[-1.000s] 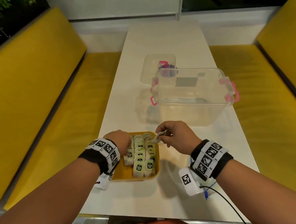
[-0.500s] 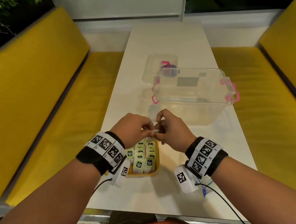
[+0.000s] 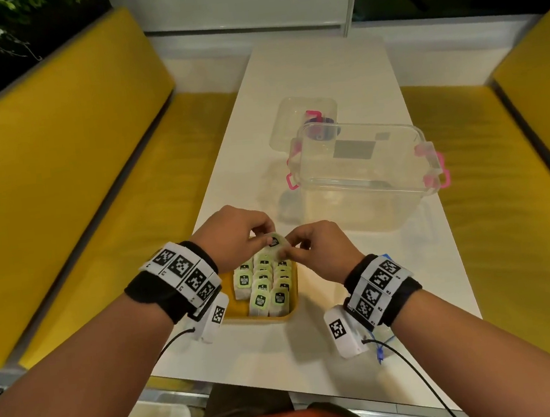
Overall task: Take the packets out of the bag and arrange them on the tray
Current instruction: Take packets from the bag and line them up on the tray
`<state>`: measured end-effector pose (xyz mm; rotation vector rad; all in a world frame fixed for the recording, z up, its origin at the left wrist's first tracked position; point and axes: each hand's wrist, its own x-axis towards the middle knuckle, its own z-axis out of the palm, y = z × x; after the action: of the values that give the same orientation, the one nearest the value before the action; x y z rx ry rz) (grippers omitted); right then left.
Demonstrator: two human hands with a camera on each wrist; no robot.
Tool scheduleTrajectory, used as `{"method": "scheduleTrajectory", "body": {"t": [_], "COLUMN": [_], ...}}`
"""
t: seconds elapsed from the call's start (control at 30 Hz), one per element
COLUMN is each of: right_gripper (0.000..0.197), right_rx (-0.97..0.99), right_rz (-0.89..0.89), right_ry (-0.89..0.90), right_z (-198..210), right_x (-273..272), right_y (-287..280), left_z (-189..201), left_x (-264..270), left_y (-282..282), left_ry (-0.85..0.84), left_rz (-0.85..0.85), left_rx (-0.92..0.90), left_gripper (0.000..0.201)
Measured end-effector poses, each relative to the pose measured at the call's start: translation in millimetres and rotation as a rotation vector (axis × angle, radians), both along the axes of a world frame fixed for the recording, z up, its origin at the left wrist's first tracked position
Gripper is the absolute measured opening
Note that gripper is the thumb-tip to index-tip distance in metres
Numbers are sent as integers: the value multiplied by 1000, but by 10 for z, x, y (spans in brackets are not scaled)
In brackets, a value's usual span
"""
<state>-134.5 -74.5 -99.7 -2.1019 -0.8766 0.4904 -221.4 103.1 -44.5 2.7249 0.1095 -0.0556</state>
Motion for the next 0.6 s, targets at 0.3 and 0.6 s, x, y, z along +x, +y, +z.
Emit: {"method": "scheduleTrajectory", "body": {"t": [0.3, 0.6], "right_gripper": [39, 45], "right_rx": [-213, -287], "right_rz": [-74, -31], "right_ry": [53, 285], "right_z": [-250, -325], "right_x": [78, 55], "right_y": [-49, 6], "left_z": [-308, -708], "left_x": [-88, 140], "left_y": [308, 307], "left_ry": [500, 633], "left_rz": [20, 11], "left_rx": [276, 254], "left_gripper": [7, 16]}}
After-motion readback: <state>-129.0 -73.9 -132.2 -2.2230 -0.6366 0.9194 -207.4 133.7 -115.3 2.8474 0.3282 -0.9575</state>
